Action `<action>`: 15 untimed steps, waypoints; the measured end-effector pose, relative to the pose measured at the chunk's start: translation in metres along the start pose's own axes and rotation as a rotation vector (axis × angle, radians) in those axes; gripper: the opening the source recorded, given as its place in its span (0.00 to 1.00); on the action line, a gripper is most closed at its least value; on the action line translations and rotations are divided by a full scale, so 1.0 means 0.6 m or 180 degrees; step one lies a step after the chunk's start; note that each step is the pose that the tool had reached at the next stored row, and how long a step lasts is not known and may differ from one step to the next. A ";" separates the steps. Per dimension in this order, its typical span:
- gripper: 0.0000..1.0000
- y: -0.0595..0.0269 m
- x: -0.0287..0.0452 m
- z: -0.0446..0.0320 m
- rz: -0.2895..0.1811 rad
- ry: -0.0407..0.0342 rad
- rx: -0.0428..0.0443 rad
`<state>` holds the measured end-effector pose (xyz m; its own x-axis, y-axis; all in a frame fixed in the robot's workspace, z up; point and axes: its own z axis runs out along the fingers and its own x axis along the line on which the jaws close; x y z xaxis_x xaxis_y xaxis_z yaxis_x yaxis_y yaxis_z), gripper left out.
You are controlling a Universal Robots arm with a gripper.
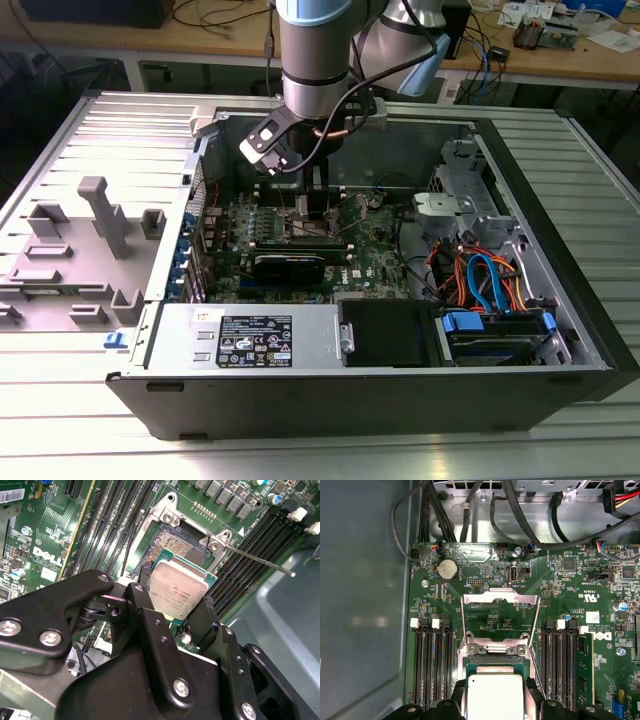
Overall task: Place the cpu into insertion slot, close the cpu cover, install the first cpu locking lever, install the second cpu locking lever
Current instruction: 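Place the cpu into insertion slot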
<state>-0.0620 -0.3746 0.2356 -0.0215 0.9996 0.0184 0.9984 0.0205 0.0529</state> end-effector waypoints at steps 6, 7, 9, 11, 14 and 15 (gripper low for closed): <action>0.55 0.000 0.000 0.000 0.0000 0.0000 0.0000; 0.55 0.000 0.000 0.000 0.0000 0.0000 0.0000; 0.55 0.000 0.000 0.001 0.0000 0.0000 0.0000; 0.55 0.000 -0.001 0.004 0.0000 0.0001 -0.0001; 0.55 -0.001 -0.002 0.010 0.0000 0.0000 -0.0001; 0.55 -0.001 -0.002 0.012 0.0000 0.0000 -0.0001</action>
<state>-0.0621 -0.3755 0.2286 -0.0216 0.9996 0.0184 0.9984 0.0206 0.0532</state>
